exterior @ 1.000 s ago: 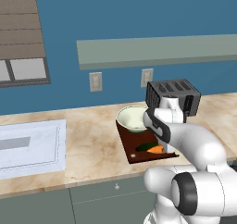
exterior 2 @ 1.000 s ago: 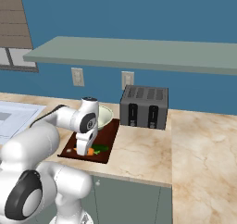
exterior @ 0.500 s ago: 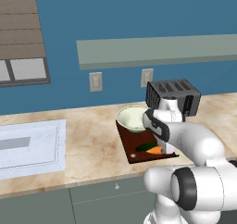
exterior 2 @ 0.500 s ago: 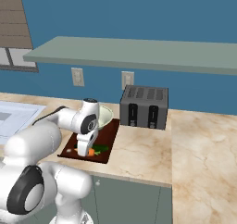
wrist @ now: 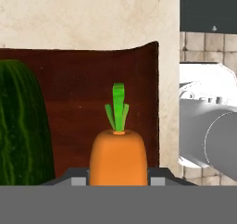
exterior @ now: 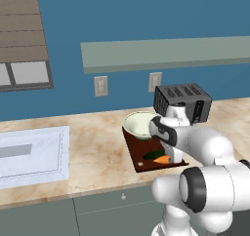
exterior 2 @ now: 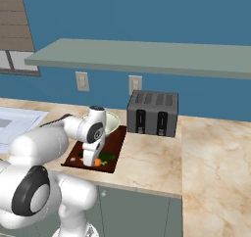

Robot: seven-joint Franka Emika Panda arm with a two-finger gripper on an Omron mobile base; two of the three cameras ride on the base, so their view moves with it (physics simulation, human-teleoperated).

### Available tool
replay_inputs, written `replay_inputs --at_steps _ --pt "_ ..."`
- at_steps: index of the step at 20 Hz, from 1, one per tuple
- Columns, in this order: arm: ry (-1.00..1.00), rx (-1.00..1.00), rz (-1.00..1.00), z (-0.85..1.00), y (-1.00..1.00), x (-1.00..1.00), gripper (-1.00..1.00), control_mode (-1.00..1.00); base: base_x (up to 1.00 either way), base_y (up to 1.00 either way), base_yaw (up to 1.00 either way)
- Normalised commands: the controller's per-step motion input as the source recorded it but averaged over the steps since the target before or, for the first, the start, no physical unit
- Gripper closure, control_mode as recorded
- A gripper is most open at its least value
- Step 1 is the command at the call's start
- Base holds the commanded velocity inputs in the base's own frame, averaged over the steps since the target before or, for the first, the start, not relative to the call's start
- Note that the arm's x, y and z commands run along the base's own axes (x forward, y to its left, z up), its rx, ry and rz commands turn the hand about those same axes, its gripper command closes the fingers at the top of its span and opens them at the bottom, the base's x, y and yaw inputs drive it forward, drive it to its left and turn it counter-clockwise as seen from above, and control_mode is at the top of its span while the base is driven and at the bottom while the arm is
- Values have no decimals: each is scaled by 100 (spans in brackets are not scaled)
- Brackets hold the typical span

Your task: Place the two vegetables and bowl onto the tray for setting up a vegetable dip station.

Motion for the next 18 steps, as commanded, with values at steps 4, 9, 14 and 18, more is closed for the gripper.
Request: replay_inputs --at_steps 4,9,14,18 --pt "0 0 0 -8 0 8 100 -100 0 0 0" --pt "0 0 0 -3 0 3 100 -100 0 0 0" --pt "0 0 13 0 0 1 100 -100 0 0 0" --pt "0 0 6 0 0 -5 100 -100 0 0 0"
